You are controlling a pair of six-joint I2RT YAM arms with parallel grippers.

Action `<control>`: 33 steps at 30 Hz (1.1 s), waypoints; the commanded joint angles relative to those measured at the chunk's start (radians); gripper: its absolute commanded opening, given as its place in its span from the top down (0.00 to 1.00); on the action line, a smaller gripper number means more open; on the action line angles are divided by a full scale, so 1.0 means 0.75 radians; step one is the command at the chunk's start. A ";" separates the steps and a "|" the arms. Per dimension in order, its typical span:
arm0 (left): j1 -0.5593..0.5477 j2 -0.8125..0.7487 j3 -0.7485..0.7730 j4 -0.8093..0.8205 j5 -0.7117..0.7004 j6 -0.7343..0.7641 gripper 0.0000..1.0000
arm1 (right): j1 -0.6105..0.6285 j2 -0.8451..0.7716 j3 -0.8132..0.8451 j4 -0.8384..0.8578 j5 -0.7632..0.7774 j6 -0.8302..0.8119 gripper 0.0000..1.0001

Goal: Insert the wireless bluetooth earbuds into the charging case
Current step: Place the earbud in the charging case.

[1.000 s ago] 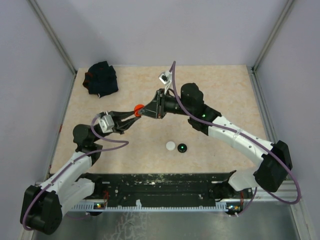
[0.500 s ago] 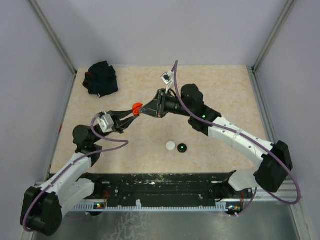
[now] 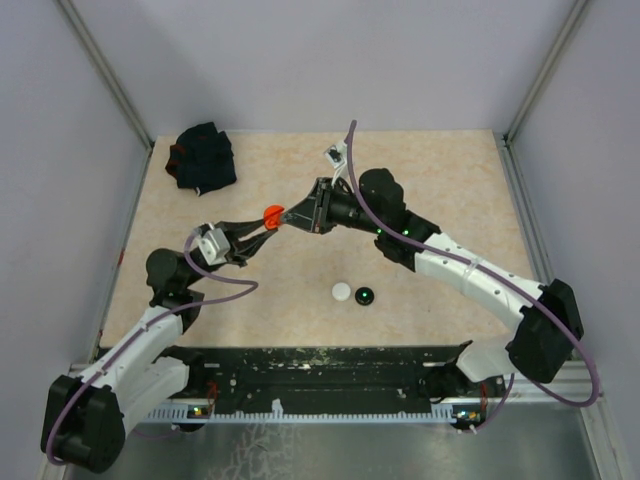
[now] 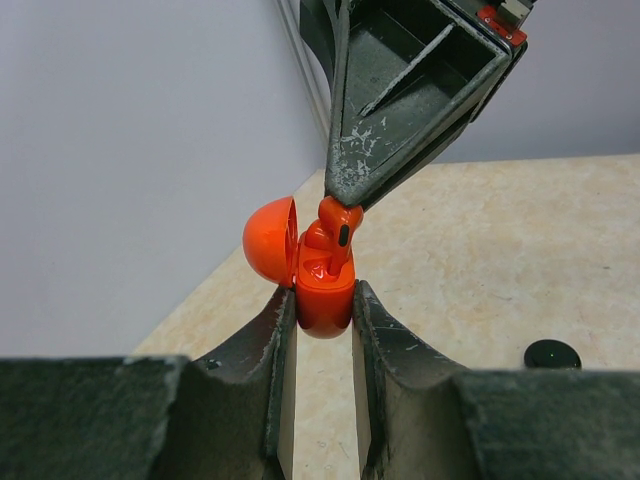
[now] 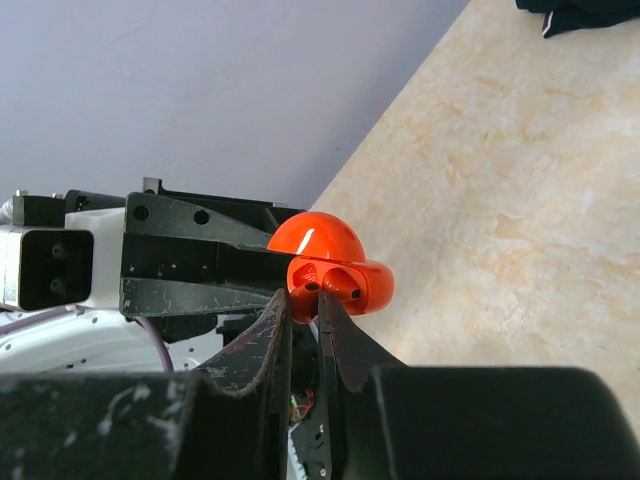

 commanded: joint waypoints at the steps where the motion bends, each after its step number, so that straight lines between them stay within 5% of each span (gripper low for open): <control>1: -0.004 -0.032 0.032 0.026 0.011 0.040 1.00 | 0.027 0.018 0.031 -0.032 0.014 -0.005 0.96; 33: -0.004 -0.016 0.037 -0.015 -0.042 0.017 1.00 | 0.068 0.008 0.129 -0.095 -0.122 -0.196 0.67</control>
